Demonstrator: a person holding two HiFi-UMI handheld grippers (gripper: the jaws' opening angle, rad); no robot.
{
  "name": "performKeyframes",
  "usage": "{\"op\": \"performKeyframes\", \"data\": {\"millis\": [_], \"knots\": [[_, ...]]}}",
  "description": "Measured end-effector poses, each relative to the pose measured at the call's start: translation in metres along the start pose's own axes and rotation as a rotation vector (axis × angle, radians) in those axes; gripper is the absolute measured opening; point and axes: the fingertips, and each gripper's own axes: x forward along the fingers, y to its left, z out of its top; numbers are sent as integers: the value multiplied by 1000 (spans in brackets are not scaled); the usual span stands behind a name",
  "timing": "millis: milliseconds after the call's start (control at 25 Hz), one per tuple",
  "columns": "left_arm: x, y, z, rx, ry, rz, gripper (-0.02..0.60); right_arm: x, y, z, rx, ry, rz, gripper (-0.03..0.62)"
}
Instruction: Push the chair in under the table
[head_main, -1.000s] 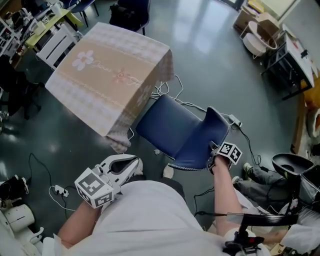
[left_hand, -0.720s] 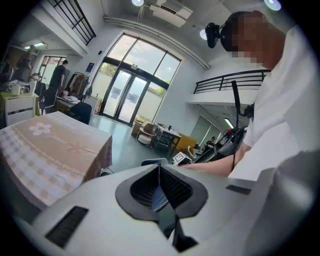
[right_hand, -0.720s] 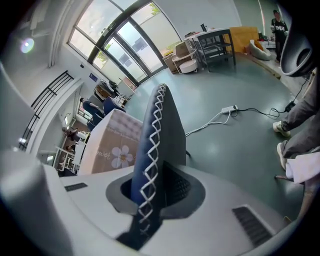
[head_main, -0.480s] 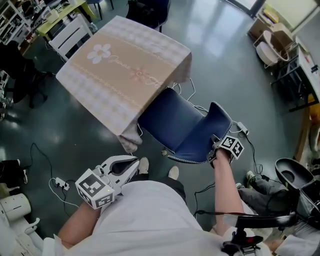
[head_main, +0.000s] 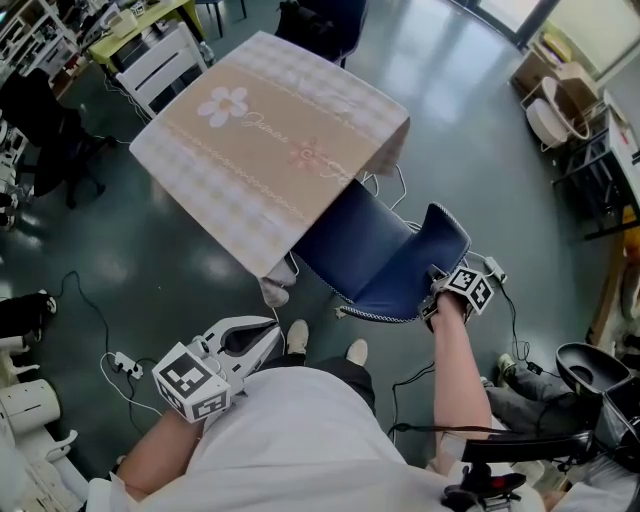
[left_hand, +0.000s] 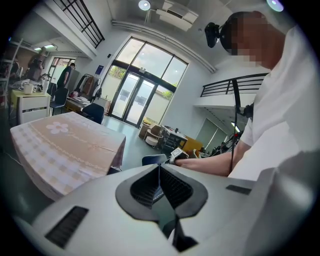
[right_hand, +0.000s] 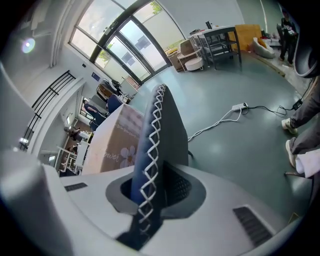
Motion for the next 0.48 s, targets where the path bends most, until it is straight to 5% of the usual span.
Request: {"op": "performKeyframes", "data": {"millis": [320,480], "knots": [[-18,17,-7,-2,6,-32,12,4,-5,8,-9,-21,-27,95],[-26,20,-5,15,0,-61,12,0,-7,9,-39,-39,-41,178]]}}
